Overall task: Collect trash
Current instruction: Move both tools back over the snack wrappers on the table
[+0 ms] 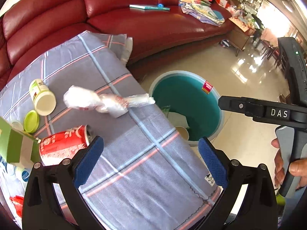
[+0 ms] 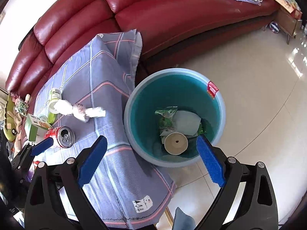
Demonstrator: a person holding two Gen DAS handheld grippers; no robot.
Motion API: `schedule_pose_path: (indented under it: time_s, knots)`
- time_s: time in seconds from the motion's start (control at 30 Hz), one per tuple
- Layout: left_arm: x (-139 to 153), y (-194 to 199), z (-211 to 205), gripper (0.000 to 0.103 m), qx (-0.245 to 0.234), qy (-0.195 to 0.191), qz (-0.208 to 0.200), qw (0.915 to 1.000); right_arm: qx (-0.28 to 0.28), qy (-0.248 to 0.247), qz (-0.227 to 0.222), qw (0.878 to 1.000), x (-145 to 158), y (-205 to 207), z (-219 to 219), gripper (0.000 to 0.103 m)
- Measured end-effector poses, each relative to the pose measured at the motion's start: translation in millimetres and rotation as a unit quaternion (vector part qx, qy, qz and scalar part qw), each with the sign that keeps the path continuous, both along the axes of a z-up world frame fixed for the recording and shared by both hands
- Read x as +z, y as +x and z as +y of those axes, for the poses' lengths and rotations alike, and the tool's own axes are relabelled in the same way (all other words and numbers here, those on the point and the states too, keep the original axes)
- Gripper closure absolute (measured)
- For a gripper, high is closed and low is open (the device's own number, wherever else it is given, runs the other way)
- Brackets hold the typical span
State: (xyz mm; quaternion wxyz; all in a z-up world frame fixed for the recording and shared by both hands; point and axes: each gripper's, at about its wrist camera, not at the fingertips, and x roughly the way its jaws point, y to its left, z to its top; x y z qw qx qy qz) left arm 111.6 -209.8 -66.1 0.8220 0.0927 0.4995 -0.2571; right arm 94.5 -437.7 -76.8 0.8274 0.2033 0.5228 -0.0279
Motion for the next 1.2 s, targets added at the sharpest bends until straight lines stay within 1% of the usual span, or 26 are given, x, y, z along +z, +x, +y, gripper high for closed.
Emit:
schedule_pose_path:
  time_s: [0.37,0.53,0.7,0.87,0.93,1.03,1.2]
  knots:
    - [10.9,-29.5,102.4,0.004,0.073,-0.015,-0.008,0.9972,0.057,-0.013,-0.002,0.998,17.2,-13.5,77.7,0.013]
    - [14.5,-45.6,155.7,0.004,0.120,-0.023,-0.009,0.9924,0.107,-0.018,-0.005,0.994,21.1,-17.6,122.5,0.013]
    - [14.3,-58.2,207.6,0.004,0.173,-0.022,-0.011,0.9845,0.164,-0.034,-0.013,0.986,21.5,-16.9,175.5,0.013]
    - [8.1,-72.6,256.4,0.004,0.222,-0.019,-0.008,0.9749,0.234,-0.062,-0.020,0.970,16.7,-18.5,234.3,0.013]
    - [2.9,-81.0,276.0,0.004,0.239,-0.014,-0.008,0.9709,0.258,-0.071,-0.014,0.963,12.3,-18.8,256.9,0.013]
    - [-6.5,-91.5,304.1,0.004,0.265,-0.008,-0.003,0.9642,0.284,-0.065,0.003,0.957,4.8,-17.5,284.0,0.013]
    - [-27.7,-104.9,346.1,0.004,0.310,0.003,0.016,0.9505,0.305,-0.061,0.022,0.950,-5.4,-18.9,315.3,0.013]
